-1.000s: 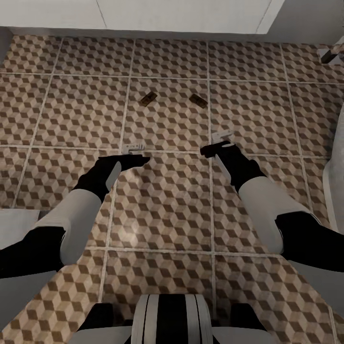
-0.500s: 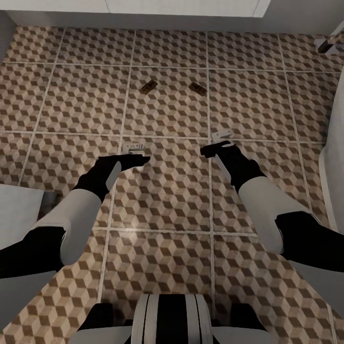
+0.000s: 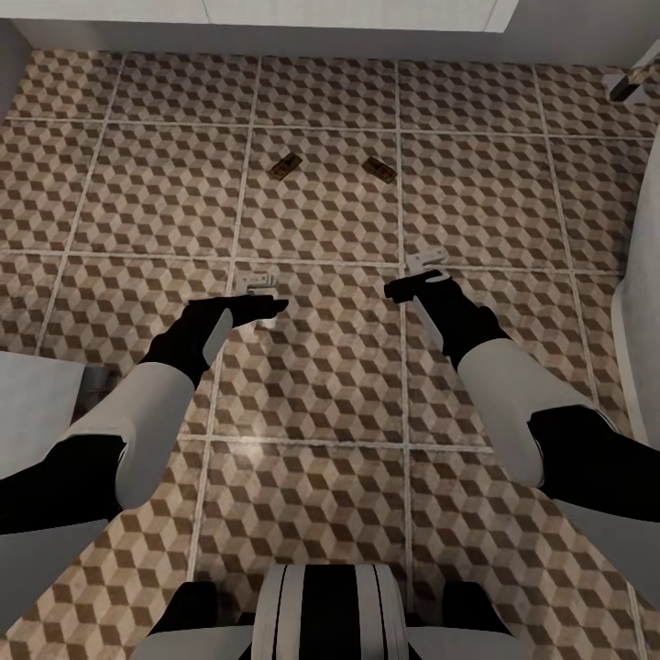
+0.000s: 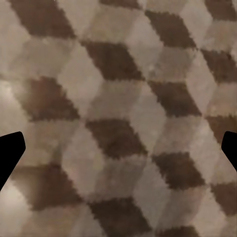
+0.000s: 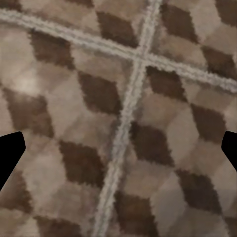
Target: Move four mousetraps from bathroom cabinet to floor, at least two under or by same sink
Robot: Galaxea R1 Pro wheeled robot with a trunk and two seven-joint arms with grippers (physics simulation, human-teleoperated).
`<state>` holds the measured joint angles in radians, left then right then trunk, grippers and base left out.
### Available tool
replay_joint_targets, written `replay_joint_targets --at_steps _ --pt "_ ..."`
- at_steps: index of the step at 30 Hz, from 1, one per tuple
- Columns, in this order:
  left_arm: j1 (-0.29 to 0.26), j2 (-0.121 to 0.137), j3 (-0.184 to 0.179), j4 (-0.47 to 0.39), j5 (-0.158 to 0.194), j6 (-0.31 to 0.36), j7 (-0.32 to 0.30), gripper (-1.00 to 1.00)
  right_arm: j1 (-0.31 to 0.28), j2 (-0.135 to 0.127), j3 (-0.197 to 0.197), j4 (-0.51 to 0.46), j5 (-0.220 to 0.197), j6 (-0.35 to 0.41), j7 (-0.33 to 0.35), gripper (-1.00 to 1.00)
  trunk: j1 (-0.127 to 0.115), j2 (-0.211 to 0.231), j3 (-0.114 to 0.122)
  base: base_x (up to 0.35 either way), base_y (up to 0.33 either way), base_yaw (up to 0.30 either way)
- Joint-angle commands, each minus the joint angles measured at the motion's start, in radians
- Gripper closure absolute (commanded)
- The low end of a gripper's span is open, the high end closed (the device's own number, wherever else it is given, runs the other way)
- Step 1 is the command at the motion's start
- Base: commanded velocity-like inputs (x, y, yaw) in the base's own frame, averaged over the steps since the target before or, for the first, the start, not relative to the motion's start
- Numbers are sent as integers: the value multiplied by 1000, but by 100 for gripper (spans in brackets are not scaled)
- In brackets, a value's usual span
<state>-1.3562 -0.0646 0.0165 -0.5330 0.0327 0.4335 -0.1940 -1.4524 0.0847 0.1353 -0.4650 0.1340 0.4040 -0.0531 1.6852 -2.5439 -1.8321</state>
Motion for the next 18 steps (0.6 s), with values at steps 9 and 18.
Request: replay_joint_targets --at_steps 9,18 --pt "0 0 0 -51 4 10 -1 -100 0 0 4 4 7 7 -2 -100 0 0 0 0 0 0" --pt "0 0 -1 -73 4 12 -1 -100 0 0 4 6 7 7 -2 -100 0 0 0 0 0 0"
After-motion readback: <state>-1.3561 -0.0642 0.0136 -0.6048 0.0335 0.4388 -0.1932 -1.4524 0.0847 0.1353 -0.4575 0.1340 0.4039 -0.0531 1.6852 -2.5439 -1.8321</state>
